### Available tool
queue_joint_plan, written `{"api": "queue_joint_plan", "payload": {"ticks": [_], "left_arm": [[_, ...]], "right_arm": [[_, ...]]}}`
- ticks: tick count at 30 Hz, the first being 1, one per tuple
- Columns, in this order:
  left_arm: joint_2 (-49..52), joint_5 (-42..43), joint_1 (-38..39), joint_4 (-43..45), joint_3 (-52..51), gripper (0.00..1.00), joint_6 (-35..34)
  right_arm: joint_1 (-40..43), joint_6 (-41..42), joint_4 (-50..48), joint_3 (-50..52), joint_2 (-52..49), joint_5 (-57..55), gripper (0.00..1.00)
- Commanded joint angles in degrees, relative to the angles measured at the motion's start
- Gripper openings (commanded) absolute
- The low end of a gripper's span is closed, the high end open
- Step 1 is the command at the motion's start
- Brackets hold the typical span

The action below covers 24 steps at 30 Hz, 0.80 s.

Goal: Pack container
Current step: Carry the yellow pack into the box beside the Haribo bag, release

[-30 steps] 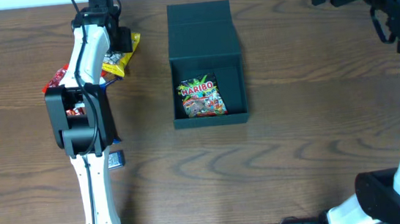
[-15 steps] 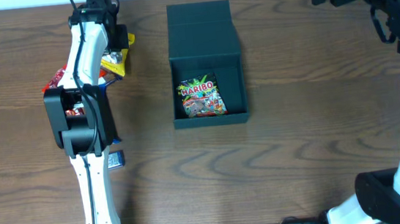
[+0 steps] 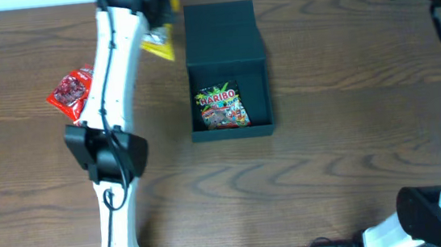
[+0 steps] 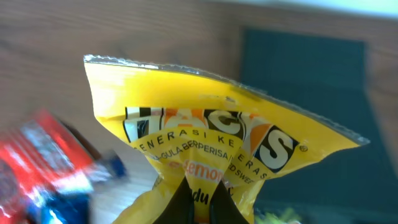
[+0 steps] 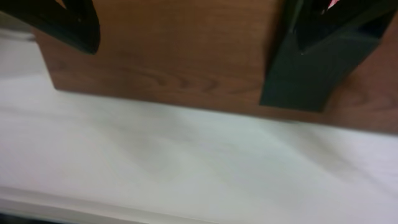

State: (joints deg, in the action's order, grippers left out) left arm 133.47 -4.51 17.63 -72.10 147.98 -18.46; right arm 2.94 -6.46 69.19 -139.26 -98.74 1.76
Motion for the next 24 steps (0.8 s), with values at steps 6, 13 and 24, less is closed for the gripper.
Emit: {"api": "queue_joint_plan", "payload": {"ticks": [6,13,24], "left_arm": [[-0.07,1.79,12.52,-4.59,-1.29,0.06,-17.11],[-0.02,3.74,17.68,-1.97,-10.99,0.06,-22.67],[-0.02,7.43,19.69,2.03,-21.75,0.06,-37.81]], "right_arm": [[7.82,-9.4,6.73,-0.02,3.61,18.12,0.99],[16.61,-15.98,13.2,-0.02,3.96,38.97,0.99],[23.12,-26.77,21.05,-0.02,3.91,55.93,0.99]]}}
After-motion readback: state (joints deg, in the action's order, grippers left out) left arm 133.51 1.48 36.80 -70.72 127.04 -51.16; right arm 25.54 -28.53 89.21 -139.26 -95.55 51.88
